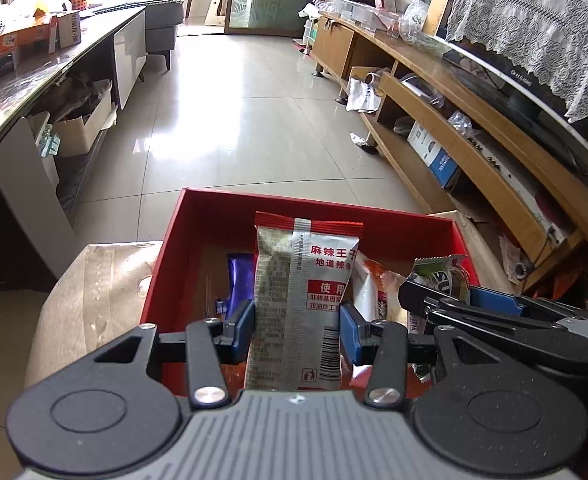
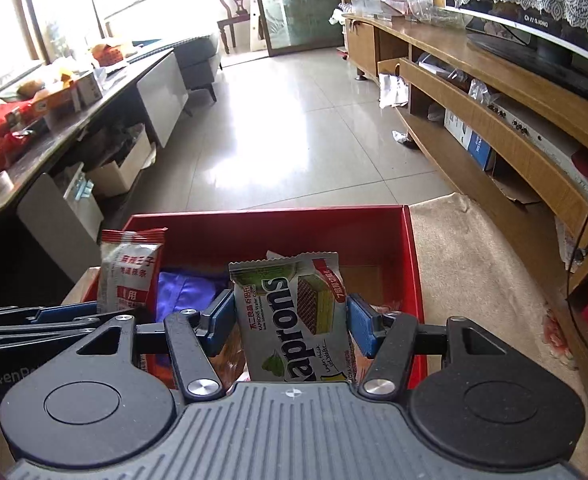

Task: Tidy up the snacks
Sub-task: 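Carry the sachet and wafer packet into the red box and open both tools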

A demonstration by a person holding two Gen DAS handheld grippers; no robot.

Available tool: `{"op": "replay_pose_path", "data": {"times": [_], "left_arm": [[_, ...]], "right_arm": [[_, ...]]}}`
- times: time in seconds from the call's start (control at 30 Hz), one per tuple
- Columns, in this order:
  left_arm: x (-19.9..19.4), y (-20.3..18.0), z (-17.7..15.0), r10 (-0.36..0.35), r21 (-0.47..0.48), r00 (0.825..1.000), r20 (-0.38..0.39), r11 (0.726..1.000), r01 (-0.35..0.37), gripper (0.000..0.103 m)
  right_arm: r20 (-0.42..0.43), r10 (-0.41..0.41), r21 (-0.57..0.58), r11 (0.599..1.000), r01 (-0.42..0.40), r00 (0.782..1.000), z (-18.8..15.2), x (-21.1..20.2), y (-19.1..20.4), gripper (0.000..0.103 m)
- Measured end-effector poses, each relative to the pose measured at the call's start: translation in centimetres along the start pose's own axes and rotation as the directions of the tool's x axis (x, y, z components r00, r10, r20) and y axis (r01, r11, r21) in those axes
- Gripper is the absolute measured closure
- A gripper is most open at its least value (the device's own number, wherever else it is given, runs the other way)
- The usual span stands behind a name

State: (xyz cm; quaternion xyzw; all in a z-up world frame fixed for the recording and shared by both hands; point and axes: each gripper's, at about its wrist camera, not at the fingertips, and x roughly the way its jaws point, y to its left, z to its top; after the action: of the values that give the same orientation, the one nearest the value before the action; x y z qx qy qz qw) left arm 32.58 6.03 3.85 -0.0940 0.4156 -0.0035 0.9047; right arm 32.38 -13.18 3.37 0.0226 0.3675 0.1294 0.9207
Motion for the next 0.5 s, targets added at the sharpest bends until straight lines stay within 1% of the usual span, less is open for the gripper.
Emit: {"op": "replay_pose_path", "data": {"times": [0.17, 0.4, 0.5], "left_arm": [[1.9, -0.2, 0.1, 0.023, 0.002, 1.0, -0.014, 1.0, -0.023, 0.063], [4.1, -0.2, 0.3, 0.052, -0.005, 0.998, -0.034, 0.999, -0.052, 0.064], [4.8, -0.1, 0.4, 0.068, -0.002, 0.997, -0.031, 0.998, -0.068, 0.065]], "right_arm": [[-0.01, 0.001, 0.009, 1.0, -0.001, 1.0, -0.1, 1.9, -0.5, 0.037], [-0.007, 0.008, 0.013, 1.0, -0.008, 1.0, 0.1, 3.0, -0.9, 0.037], [-0.003, 0.007, 0.005, 1.0, -0.007, 1.0, 0.1, 3.4, -0.8, 0.037]]}}
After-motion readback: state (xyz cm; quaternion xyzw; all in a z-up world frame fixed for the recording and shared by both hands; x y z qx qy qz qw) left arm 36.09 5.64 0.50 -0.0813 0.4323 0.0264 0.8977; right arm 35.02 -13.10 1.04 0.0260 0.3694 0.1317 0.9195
